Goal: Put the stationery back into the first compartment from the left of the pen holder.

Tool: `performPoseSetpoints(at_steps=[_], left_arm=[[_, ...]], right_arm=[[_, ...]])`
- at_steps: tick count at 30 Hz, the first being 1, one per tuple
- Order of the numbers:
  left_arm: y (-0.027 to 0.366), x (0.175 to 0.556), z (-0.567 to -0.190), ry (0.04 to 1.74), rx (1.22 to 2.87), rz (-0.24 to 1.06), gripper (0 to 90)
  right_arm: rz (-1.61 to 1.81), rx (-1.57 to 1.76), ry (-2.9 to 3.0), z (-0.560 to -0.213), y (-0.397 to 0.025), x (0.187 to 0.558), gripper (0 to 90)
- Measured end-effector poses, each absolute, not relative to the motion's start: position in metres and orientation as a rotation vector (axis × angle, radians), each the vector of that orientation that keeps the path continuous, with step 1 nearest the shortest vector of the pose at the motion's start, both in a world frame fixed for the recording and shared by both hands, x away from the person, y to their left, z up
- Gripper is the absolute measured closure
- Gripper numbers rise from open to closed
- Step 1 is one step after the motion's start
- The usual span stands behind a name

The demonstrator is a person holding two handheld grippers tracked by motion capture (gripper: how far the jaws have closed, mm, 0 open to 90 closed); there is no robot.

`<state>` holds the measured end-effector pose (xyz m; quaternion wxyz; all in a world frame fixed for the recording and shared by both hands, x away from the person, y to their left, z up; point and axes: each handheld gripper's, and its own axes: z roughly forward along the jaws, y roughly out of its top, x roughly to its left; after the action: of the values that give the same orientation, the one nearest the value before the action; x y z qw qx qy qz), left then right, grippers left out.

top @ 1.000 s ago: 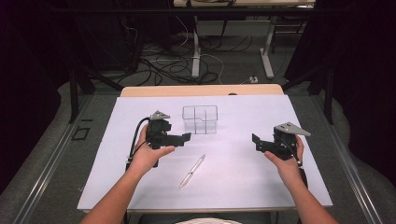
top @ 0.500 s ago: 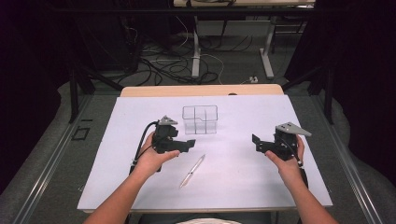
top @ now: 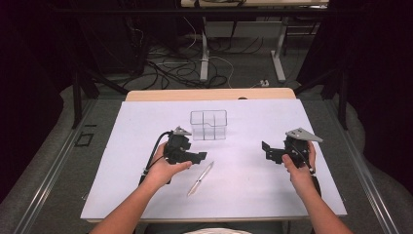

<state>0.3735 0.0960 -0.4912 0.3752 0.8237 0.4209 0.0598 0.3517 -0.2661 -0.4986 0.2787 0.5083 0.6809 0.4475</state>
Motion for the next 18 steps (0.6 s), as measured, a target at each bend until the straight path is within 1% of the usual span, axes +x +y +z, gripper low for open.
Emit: performPoseSetpoints(at_steps=[3, 4, 6, 8, 15, 18], left_arm=[[0.095, 0.373, -0.494, 1.079, 2.121, 0.148, 29.0], [0.095, 0.374, -0.495, 1.068, 2.128, 0.16, 29.0], [0.094, 0.375, -0.497, 1.075, 2.131, 0.143, 29.5], [0.093, 0.375, -0.498, 1.069, 2.128, 0.148, 32.0], [0.089, 0.375, -0.505, 1.106, 2.154, 0.093, 35.5], [0.088, 0.376, -0.508, 1.121, 2.169, 0.068, 38.4]], right_arm=[[1.199, 1.359, 1.826, -0.499, -0.266, 0.352, 0.0], [1.199, 1.359, 1.826, -0.499, -0.266, 0.352, 0.0], [1.199, 1.363, 1.826, -0.499, -0.267, 0.352, 0.0], [1.207, 1.365, 1.829, -0.499, -0.267, 0.352, 0.0], [1.204, 1.376, 1.848, -0.501, -0.264, 0.352, 0.0], [1.201, 1.372, 1.853, -0.502, -0.264, 0.352, 0.0]])
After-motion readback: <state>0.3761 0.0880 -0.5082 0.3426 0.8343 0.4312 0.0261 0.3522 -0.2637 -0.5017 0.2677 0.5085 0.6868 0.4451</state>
